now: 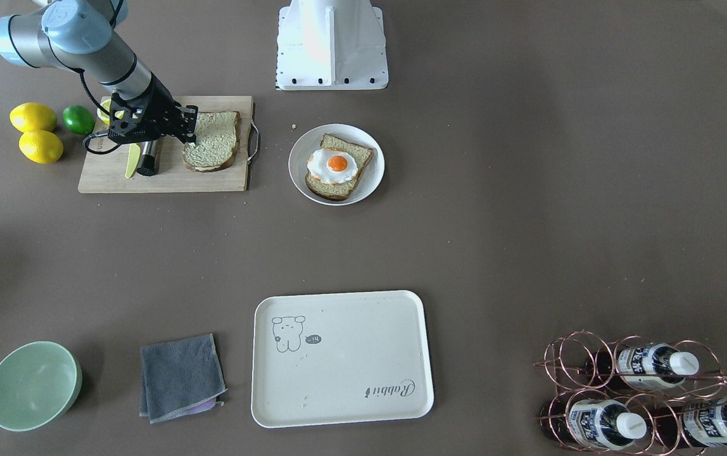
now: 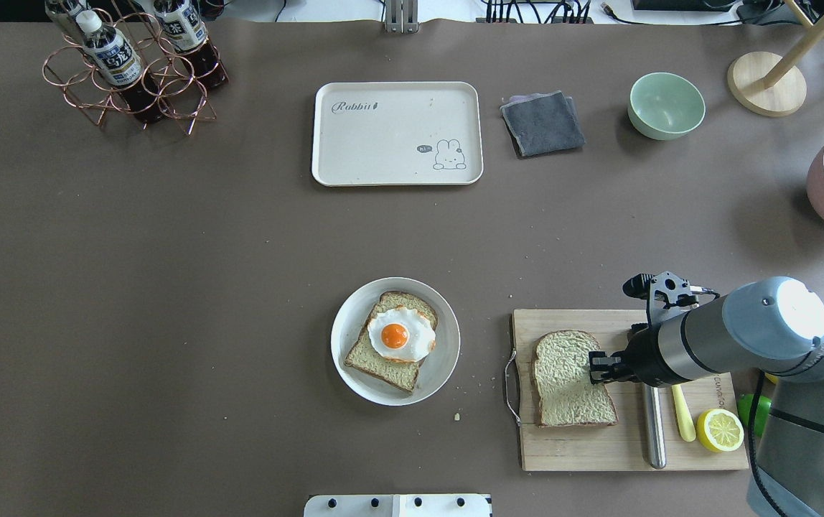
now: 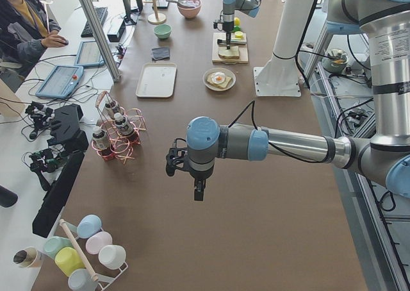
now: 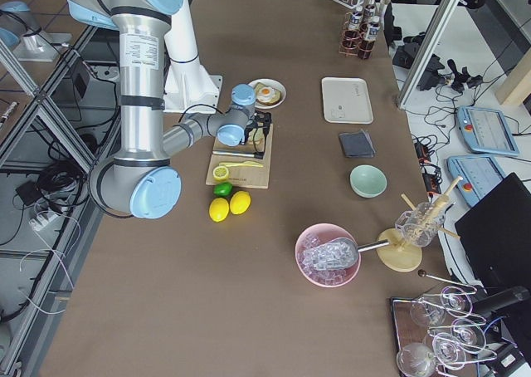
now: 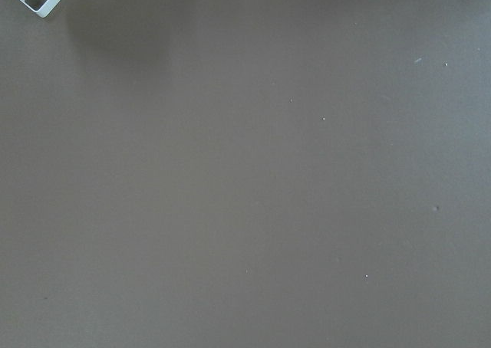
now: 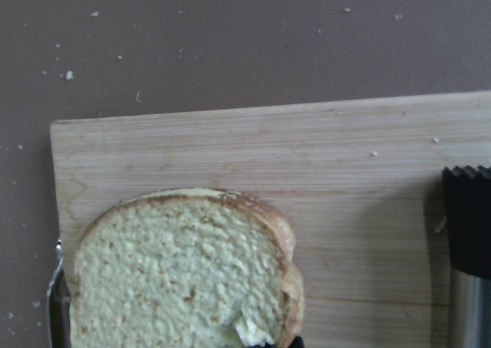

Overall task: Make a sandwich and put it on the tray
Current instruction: 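Grasp the bread slice edge with the right gripper and lift it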

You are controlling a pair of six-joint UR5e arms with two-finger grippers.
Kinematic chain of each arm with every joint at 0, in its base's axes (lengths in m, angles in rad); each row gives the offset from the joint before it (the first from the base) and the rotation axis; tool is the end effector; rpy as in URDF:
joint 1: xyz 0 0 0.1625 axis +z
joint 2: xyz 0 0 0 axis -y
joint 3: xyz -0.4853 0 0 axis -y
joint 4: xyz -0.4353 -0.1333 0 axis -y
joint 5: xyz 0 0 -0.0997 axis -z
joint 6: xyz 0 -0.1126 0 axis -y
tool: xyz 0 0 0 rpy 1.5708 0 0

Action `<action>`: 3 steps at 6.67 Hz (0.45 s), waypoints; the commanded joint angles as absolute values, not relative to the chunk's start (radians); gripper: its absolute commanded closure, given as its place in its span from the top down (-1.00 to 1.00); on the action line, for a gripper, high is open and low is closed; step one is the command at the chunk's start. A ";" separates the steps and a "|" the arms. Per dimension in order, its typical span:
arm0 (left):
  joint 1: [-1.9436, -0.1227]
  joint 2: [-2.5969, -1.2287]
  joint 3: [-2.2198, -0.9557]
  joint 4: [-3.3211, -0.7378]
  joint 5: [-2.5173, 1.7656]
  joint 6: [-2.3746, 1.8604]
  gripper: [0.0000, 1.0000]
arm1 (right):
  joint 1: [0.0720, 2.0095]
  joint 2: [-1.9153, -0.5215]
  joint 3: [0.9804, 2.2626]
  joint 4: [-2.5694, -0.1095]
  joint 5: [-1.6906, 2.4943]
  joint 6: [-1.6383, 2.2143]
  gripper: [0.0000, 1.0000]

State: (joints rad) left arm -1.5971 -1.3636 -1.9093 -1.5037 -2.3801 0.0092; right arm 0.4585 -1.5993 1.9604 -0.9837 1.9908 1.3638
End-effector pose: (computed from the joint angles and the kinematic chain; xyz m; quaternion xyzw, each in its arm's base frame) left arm -0.0633 -0.4347 0.6516 0.0365 0.3929 0.0048 0.9188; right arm -0.4411 -0.3152 0.4728 -0.0294 -0.4826 0.0147 0.8752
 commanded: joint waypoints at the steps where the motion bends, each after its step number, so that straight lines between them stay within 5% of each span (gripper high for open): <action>1: -1.598 -1.364 -1.911 -1.505 -2.381 0.009 0.95 | 0.506 -1.601 2.015 -0.985 2.029 1.365 -1.00; 3: -1.597 -1.359 -1.911 -1.505 -2.382 0.009 0.95 | 0.515 -1.490 2.011 -0.989 2.057 1.377 -1.00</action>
State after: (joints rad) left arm -1.5975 -1.3627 -1.9105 -1.5048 -2.3810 0.0092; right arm 0.5095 -1.5674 2.0160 -0.9850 2.0457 1.3685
